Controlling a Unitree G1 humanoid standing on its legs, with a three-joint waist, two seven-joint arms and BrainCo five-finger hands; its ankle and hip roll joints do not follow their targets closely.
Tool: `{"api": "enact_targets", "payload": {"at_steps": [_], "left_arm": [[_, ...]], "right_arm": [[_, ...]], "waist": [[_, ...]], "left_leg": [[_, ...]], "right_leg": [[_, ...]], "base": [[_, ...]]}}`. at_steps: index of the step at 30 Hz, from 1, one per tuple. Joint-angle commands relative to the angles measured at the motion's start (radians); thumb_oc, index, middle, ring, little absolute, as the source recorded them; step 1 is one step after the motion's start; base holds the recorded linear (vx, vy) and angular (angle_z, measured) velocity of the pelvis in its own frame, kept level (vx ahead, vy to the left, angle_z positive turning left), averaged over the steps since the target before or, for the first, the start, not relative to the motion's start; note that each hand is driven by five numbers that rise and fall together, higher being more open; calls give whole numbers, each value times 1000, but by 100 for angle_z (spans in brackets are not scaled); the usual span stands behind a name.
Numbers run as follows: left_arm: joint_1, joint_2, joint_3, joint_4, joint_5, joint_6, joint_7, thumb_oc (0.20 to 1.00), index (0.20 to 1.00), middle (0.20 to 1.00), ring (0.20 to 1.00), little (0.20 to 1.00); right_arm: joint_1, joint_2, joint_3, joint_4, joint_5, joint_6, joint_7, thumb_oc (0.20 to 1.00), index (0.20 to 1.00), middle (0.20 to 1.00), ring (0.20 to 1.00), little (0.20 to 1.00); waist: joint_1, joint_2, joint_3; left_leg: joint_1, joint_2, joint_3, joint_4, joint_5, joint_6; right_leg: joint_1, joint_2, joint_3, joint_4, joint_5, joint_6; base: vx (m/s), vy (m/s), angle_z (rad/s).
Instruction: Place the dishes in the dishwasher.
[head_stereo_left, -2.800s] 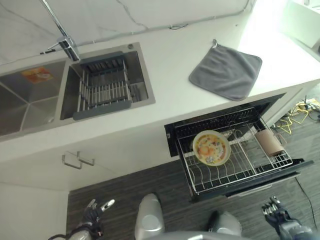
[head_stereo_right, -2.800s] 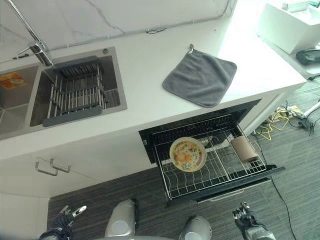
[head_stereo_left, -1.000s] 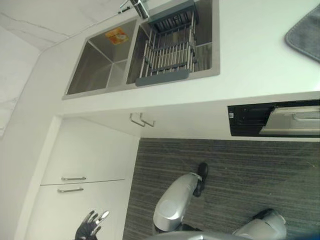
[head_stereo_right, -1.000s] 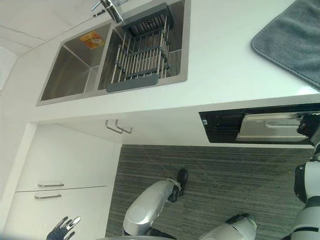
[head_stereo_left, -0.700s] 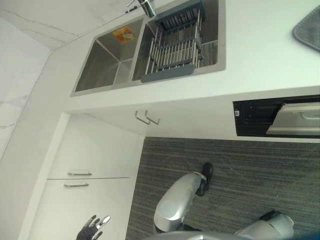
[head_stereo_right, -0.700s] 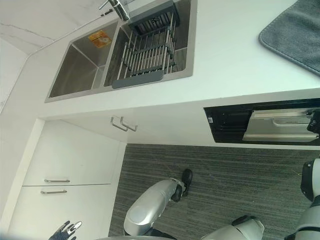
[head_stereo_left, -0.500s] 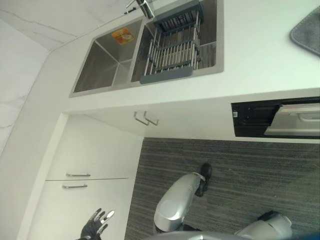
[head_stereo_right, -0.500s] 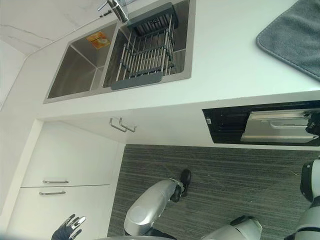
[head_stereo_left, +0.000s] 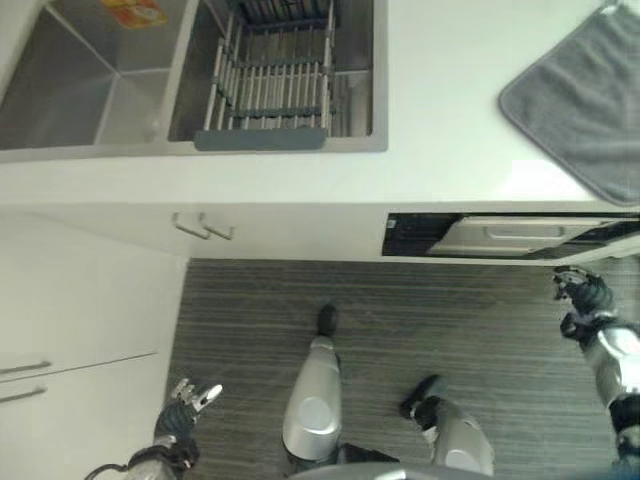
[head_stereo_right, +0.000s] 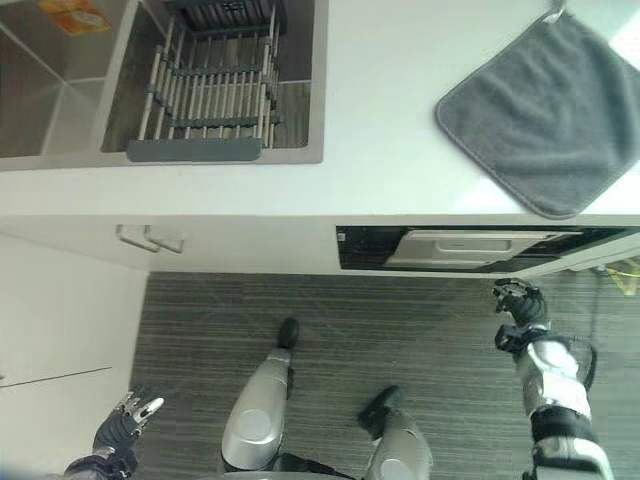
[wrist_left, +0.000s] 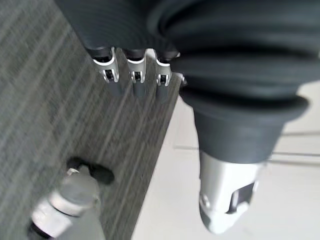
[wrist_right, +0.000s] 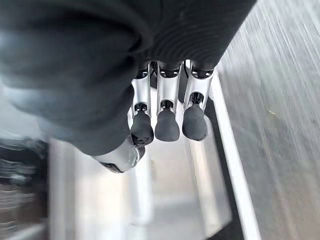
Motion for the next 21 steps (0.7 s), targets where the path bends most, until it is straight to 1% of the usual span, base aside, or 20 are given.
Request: {"api": "enact_targets", "payload": {"at_steps": [1, 2, 4, 5, 6, 7, 8, 9, 10, 11, 12, 13, 14, 15, 16, 18, 19, 21], "left_arm": [[60, 61, -17, 6, -18, -97, -2, 1000, 1000, 1000, 1000, 1000], [53, 62, -33, -6, 4, -116, 13, 1000, 1000, 1000, 1000, 1000], [29, 68, -50, -8, 6, -114, 39, 1000, 1000, 1000, 1000, 1000], [-22, 83, -83, -21, 31, -103, 91, 1000, 1000, 1000, 1000, 1000], [-49, 93, -107, -38, 40, -89, 128, 1000, 1000, 1000, 1000, 1000], [-65, 99, -112, -55, 48, -66, 153, 1000, 1000, 1000, 1000, 1000], [-73, 102, -115, -62, 52, -52, 165, 1000, 1000, 1000, 1000, 1000], [-76, 104, -118, -64, 54, -41, 171, 1000, 1000, 1000, 1000, 1000], [-84, 108, -121, -67, 55, -23, 177, 1000, 1000, 1000, 1000, 1000], [-103, 110, -130, -54, 63, -9, 190, 1000, 1000, 1000, 1000, 1000], [-110, 110, -135, -45, 65, -5, 194, 1000, 1000, 1000, 1000, 1000], [-122, 103, -140, -28, 73, -1, 200, 1000, 1000, 1000, 1000, 1000], [-130, 93, -138, -8, 82, 4, 203, 1000, 1000, 1000, 1000, 1000], [-137, 84, -135, 15, 94, 7, 199, 1000, 1000, 1000, 1000, 1000], [-151, 68, -135, 67, 137, -1, 178, 1000, 1000, 1000, 1000, 1000], [-168, 51, -136, 125, 163, 3, 154, 1000, 1000, 1000, 1000, 1000], [-190, 37, -140, 171, 156, 11, 130, 1000, 1000, 1000, 1000, 1000], [-205, 20, -145, 207, 166, 13, 111, 1000, 1000, 1000, 1000, 1000]], "right_arm": [[-75, -73, 22, 27, 18, -67, 21, 1000, 1000, 1000, 1000, 1000], [-54, -55, 26, 39, 38, -65, 30, 1000, 1000, 1000, 1000, 1000], [-43, -37, 38, 61, 60, -67, 58, 1000, 1000, 1000, 1000, 1000], [-34, -3, 57, 91, 99, -67, 80, 1000, 1000, 1000, 1000, 1000], [-18, 27, 65, 107, 109, -67, 94, 1000, 1000, 1000, 1000, 1000], [0, 53, 70, 113, 111, -67, 102, 1000, 1000, 1000, 1000, 1000], [16, 75, 75, 119, 100, -70, 110, 1000, 1000, 1000, 1000, 1000], [34, 96, 80, 119, 89, -72, 110, 1000, 1000, 1000, 1000, 1000], [60, 121, 86, 120, 81, -79, 105, 1000, 1000, 1000, 1000, 1000], [88, 155, 106, 143, 51, -93, 92, 1000, 1000, 1000, 1000, 1000], [99, 164, 112, 148, 55, -90, 84, 1000, 1000, 1000, 1000, 1000], [123, 178, 120, 157, 75, -82, 81, 1000, 1000, 1000, 1000, 1000], [141, 193, 122, 181, 65, -77, 95, 1000, 1000, 1000, 1000, 1000], [152, 202, 129, 215, 47, -80, 117, 1000, 1000, 1000, 1000, 1000], [163, 212, 143, 268, 17, -71, 138, 1000, 1000, 1000, 1000, 1000], [164, 217, 160, 359, 7, -71, 166, 1000, 1000, 1000, 1000, 1000], [154, 209, 162, 427, -4, -46, 178, 1000, 1000, 1000, 1000, 1000], [154, 198, 155, 484, -3, -34, 189, 1000, 1000, 1000, 1000, 1000]], "waist": [[38, 2, -48], [34, -21, -63], [26, -43, -80], [10, -75, -110], [-2, -91, -131], [-13, -104, -148], [-25, -112, -161], [-38, -115, -173], [-55, -117, -184], [-90, -118, -197], [-103, -117, -201], [-124, -117, -210], [-140, -116, -219], [-149, -112, -224], [-161, -103, -229], [-168, -93, -235], [-175, -84, -242], [-178, -80, -247]], "left_leg": [[-45, -42, 42, -7, 13, 12], [-34, -42, 52, -3, -3, 17], [-18, -41, 64, 0, -21, 24], [10, -43, 73, 6, -50, 39], [35, -46, 74, 1, -65, 49], [59, -52, 77, -7, -78, 60], [72, -58, 87, -20, -66, 78], [90, -59, 86, -39, -68, 86], [111, -63, 81, -63, -66, 96], [134, -72, 59, -90, -68, 110], [141, -75, 50, -99, -66, 114], [152, -84, 37, -118, -62, 121], [162, -91, 30, -138, -53, 122], [178, -93, 30, -159, -46, 119], [191, -96, 31, -168, -38, 115], [203, -84, 37, -179, -22, 96], [204, -74, 47, -185, -4, 72], [201, -62, 55, -175, 9, 49]], "right_leg": [[133, -96, 85, -106, 92, 73], [147, -99, 88, -142, 125, 86], [161, -100, 98, -165, 147, 93], [171, -103, 113, -174, 168, 98], [172, -106, 127, -167, 178, 101], [166, -115, 137, -144, 201, 104], [146, -126, 142, -118, 226, 96], [139, -125, 166, -97, 230, 96], [130, -111, 208, -79, 227, 93], [114, -41, 288, -86, 176, 76], [109, -12, 315, -94, 153, 70], [95, 30, 352, -107, 131, 59], [84, 62, 369, -122, 120, 53], [84, 83, 371, -135, 109, 44], [83, 105, 383, -138, 91, 26], [88, 125, 374, -138, 75, 3], [99, 147, 374, -154, 64, -18], [120, 156, 363, -186, 67, -31]], "base": [[-17, 139, -8], [18, 143, -4], [76, 134, -8], [178, 189, -17], [235, 216, -13], [151, 179, -25], [118, 129, -16], [99, 74, -16], [153, -34, -15], [120, -76, -15], [92, -144, 15], [49, -174, 55], [48, -213, 64], [46, -243, 61], [38, -257, 42], [1, -259, 65], [-39, -224, 74], [-55, -178, 34]]}}
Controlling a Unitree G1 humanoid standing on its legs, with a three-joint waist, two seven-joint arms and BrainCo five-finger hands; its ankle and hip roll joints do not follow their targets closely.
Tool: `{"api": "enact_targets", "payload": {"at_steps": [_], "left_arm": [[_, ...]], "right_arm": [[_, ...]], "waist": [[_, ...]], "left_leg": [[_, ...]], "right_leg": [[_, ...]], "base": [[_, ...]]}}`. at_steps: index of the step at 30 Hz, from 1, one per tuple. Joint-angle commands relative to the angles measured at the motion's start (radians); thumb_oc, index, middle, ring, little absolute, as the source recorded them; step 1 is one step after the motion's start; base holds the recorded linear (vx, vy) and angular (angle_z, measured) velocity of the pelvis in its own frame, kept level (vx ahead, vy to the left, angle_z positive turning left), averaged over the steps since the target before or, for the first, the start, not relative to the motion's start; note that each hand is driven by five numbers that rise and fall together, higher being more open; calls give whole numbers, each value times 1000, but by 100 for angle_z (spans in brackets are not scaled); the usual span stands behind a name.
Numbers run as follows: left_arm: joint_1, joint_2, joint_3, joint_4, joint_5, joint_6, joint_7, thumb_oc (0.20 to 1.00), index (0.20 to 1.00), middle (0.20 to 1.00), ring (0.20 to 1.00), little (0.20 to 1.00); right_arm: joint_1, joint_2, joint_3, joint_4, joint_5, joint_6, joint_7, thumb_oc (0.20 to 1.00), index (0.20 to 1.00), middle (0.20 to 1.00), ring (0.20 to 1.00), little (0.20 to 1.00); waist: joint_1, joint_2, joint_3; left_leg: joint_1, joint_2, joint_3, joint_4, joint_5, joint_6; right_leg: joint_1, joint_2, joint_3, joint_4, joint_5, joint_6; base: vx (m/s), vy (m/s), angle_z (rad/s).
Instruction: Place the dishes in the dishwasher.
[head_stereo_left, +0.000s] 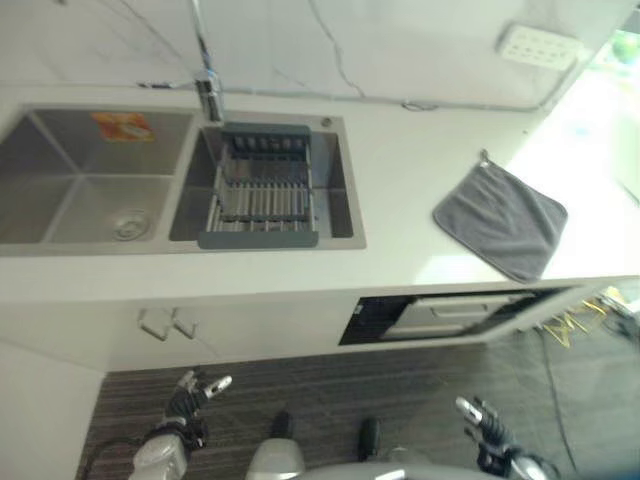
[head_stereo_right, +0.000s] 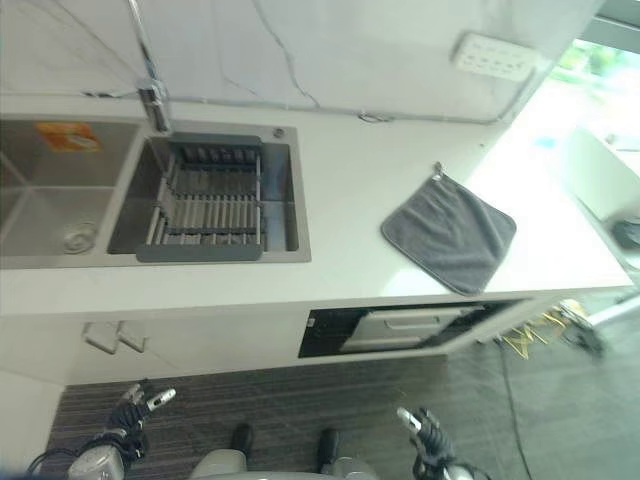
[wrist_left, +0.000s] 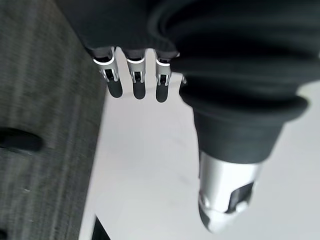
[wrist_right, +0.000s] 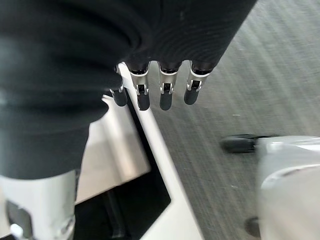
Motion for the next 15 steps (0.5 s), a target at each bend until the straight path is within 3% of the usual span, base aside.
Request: {"api": "enact_targets", "payload": {"at_steps": [1, 3, 5, 7, 9, 15], "left_arm": [[-66, 37, -24, -26, 36, -25, -44, 1000, 1000, 1000, 1000, 1000], [-90, 19, -31, 9, 19, 16, -57, 1000, 1000, 1000, 1000, 1000], [-117, -11, -36, 52, -42, 36, -51, 1000, 1000, 1000, 1000, 1000], [-130, -29, -36, 86, -17, 37, -49, 1000, 1000, 1000, 1000, 1000], [-141, -36, -48, 131, -15, 43, -32, 1000, 1000, 1000, 1000, 1000], [-158, -55, -61, 189, -31, 25, -33, 1000, 1000, 1000, 1000, 1000]], "right_arm": [[-70, -75, -49, -55, -25, 8, 16, 1000, 1000, 1000, 1000, 1000], [-64, -89, -60, -27, -47, 35, 17, 1000, 1000, 1000, 1000, 1000], [-67, -91, -57, 12, -66, 21, 43, 1000, 1000, 1000, 1000, 1000], [-72, -83, -39, 18, -86, 35, 50, 1000, 1000, 1000, 1000, 1000], [-75, -62, -7, 31, -97, 55, 53, 1000, 1000, 1000, 1000, 1000], [-72, -7, 17, 86, -122, 72, 46, 1000, 1000, 1000, 1000, 1000]], "waist": [[24, -11, 46], [-10, -29, 48], [-32, -34, 42], [-51, -18, 20], [-59, -8, -12], [-75, 0, -47]], "left_leg": [[-42, 46, 122, 23, 28, -30], [-70, 47, 246, 212, -47, -26], [-51, 50, 290, 278, -120, -27], [49, 42, 325, 107, -84, -29], [99, 31, 308, -20, -31, -25], [132, 1, 294, -20, -75, -8]], "right_leg": [[35, -29, -20, 87, -88, 25], [62, -50, -86, 55, -72, 9], [83, -58, -123, 34, -67, 18], [87, -48, -145, 15, -63, 33], [82, -39, -141, 17, -49, 36], [103, -43, -127, 16, -49, 50]], "base": [[-90, -103, 19], [-122, -27, 67], [-65, 96, 114], [0, 168, 64], [-17, 152, 28], [31, 69, 26]]}}
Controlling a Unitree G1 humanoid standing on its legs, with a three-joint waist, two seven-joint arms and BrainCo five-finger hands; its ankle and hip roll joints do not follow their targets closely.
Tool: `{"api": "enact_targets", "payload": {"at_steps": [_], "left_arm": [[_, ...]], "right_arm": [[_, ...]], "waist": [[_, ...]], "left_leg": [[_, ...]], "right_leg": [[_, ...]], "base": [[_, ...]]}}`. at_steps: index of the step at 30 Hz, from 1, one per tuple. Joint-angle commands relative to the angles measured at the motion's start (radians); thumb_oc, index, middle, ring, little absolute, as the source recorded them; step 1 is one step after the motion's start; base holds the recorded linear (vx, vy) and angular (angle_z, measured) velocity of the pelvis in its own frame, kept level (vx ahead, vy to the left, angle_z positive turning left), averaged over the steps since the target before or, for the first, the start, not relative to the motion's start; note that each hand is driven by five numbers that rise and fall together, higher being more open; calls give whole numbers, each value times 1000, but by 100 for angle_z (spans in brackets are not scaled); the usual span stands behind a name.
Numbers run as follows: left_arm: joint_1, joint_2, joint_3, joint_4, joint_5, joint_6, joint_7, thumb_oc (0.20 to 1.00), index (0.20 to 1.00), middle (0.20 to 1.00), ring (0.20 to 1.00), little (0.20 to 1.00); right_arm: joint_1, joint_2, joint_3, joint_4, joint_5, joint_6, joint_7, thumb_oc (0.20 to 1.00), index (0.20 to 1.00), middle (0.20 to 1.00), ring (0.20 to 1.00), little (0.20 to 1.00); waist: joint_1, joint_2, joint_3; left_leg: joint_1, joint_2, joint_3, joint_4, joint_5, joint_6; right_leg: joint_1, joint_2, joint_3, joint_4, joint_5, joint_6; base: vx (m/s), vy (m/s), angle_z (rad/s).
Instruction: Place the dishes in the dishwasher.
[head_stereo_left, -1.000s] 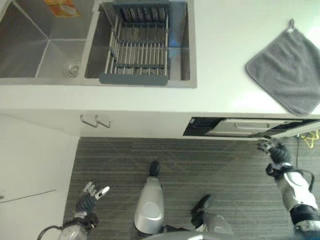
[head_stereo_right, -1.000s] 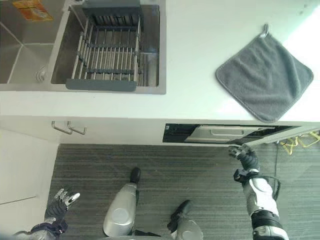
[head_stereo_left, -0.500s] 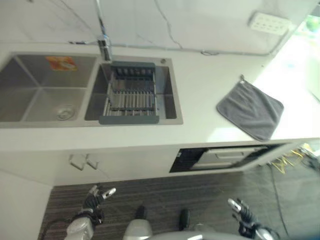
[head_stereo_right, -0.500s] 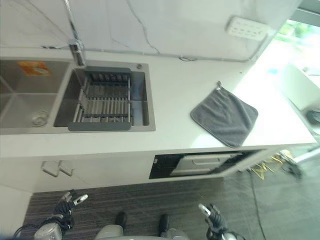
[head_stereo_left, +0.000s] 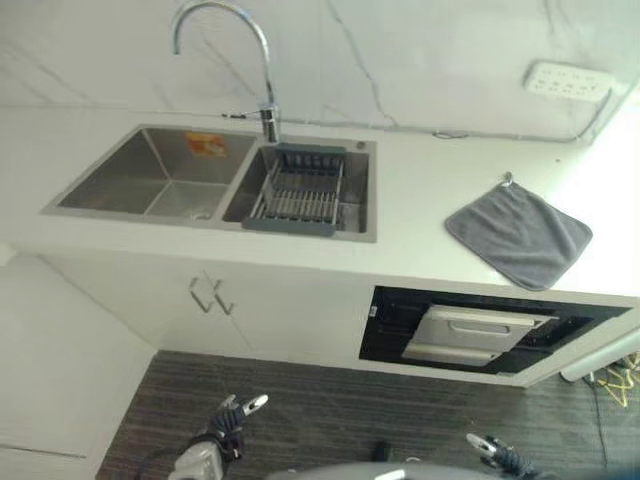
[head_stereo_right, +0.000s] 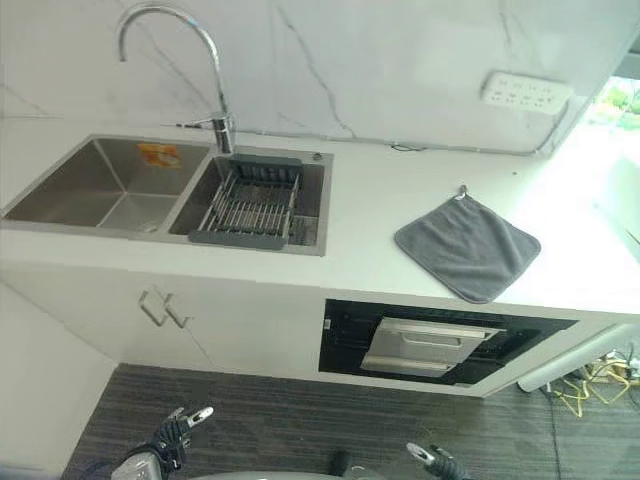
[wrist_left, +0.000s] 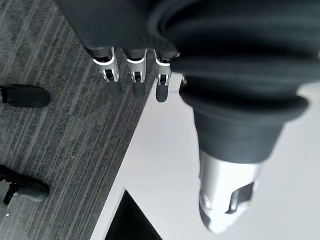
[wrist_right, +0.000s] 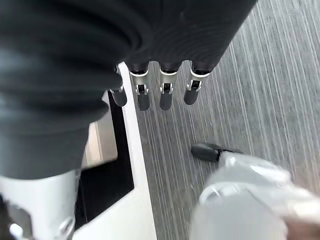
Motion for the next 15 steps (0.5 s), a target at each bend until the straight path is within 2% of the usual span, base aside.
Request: {"api": "enact_targets", "payload": {"at_steps": [1, 2, 6, 15], "left_arm": [[-45, 7, -6, 12, -37, -41, -10, 1000, 1000, 1000, 1000, 1000], [-43, 7, -3, 20, -24, -53, -9, 1000, 1000, 1000, 1000, 1000], [-34, 3, 10, 52, -92, -12, -41, 1000, 1000, 1000, 1000, 1000], [-20, 2, 23, 100, -72, -31, -57, 1000, 1000, 1000, 1000, 1000]], "right_arm": [[-76, -33, -12, 33, -29, 0, 6, 1000, 1000, 1000, 1000, 1000], [-77, -31, -8, 43, -43, -1, 2, 1000, 1000, 1000, 1000, 1000], [-84, -30, -6, 62, -38, 8, -7, 1000, 1000, 1000, 1000, 1000], [-78, -21, -6, 74, -45, -9, 11, 1000, 1000, 1000, 1000, 1000]], "waist": [[5, 38, 9], [8, 41, 5], [8, 44, -14], [9, 42, -36]], "left_leg": [[-34, -17, 2, 8, 15, -6], [-31, -20, 2, 8, 13, -4], [-12, -25, 11, 8, -2, 3], [-5, -30, 10, 8, -15, 11]], "right_leg": [[90, -44, 46, -1, -42, 74], [95, -47, 41, -1, -42, 76], [110, -51, 41, -4, -45, 81], [119, -48, 54, -8, -50, 84]], "base": [[32, 52, 13], [40, 48, 7], [45, 40, 4], [4, 3, -1]]}}
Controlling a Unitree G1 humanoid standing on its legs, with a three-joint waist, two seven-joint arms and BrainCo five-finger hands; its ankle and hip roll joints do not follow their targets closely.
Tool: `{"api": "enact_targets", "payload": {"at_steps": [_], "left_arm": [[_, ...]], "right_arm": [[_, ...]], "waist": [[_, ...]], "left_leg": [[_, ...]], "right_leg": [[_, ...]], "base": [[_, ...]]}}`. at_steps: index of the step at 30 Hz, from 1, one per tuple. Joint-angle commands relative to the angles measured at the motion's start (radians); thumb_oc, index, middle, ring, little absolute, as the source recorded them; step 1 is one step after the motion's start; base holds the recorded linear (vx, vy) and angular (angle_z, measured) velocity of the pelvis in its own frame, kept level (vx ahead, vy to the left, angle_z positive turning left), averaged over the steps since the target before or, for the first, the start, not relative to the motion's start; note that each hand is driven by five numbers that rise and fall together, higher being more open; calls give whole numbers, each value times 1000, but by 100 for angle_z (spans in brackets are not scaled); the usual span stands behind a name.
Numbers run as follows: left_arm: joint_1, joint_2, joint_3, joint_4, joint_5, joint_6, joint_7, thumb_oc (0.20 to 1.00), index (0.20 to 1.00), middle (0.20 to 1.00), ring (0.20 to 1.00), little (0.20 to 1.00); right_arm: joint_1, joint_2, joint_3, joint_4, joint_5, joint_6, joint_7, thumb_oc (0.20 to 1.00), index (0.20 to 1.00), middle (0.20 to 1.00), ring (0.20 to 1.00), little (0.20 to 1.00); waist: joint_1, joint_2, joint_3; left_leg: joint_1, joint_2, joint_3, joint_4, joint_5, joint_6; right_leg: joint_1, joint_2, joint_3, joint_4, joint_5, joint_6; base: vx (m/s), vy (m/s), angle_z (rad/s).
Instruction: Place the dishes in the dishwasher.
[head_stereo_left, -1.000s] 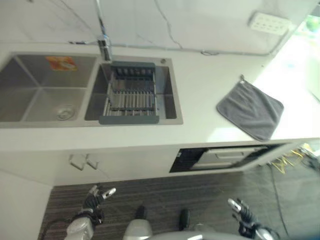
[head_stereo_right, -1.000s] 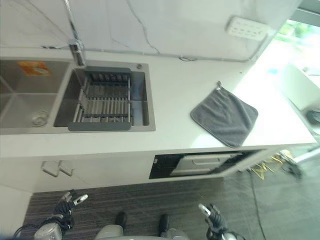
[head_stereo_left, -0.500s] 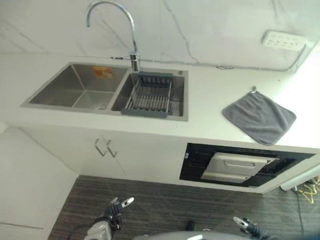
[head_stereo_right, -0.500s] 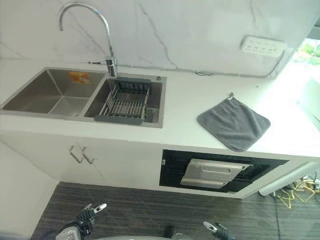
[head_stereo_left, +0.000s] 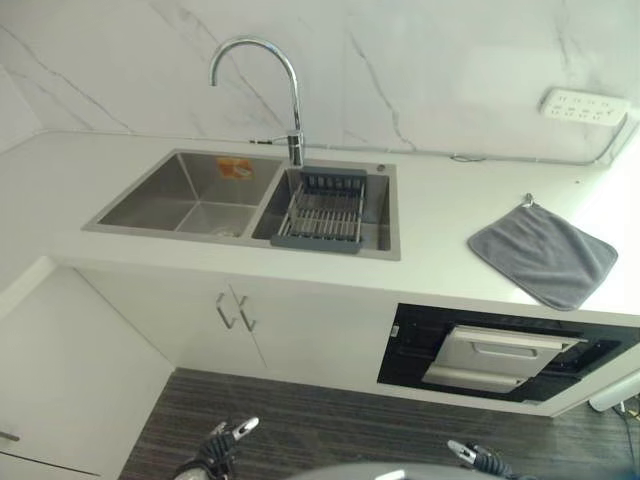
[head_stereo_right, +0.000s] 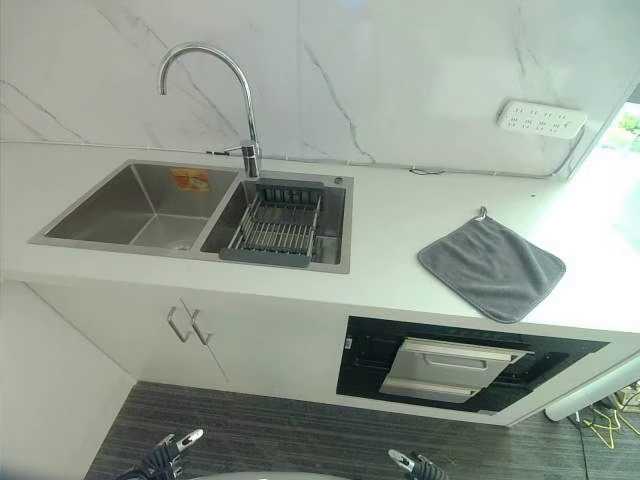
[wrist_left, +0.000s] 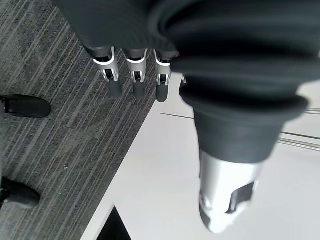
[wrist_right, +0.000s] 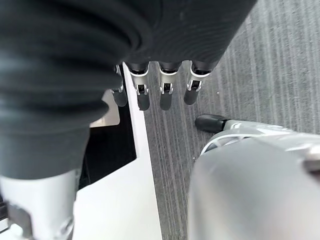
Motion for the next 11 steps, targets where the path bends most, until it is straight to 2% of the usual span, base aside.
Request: {"api": "enact_targets", "payload": {"at_steps": [1, 11], "left_arm": [[-64, -2, 11, 52, -3, -36, -3, 1000, 1000, 1000, 1000, 1000], [-54, 3, 22, 46, 21, -59, -29, 1000, 1000, 1000, 1000, 1000]], "right_arm": [[-79, -26, -3, 72, -25, -28, 16, 1000, 1000, 1000, 1000, 1000], [-73, -26, -2, 70, -26, -53, 23, 1000, 1000, 1000, 1000, 1000]], "waist": [[12, -6, 7], [17, -2, 7]], "left_leg": [[-41, 1, 16, 8, 7, -26], [-40, 3, 12, 8, 3, -22]], "right_leg": [[75, -21, 43, 7, -65, 59], [73, -25, 47, 11, -67, 60]], "base": [[2, 7, -4], [21, 0, 0]]}}
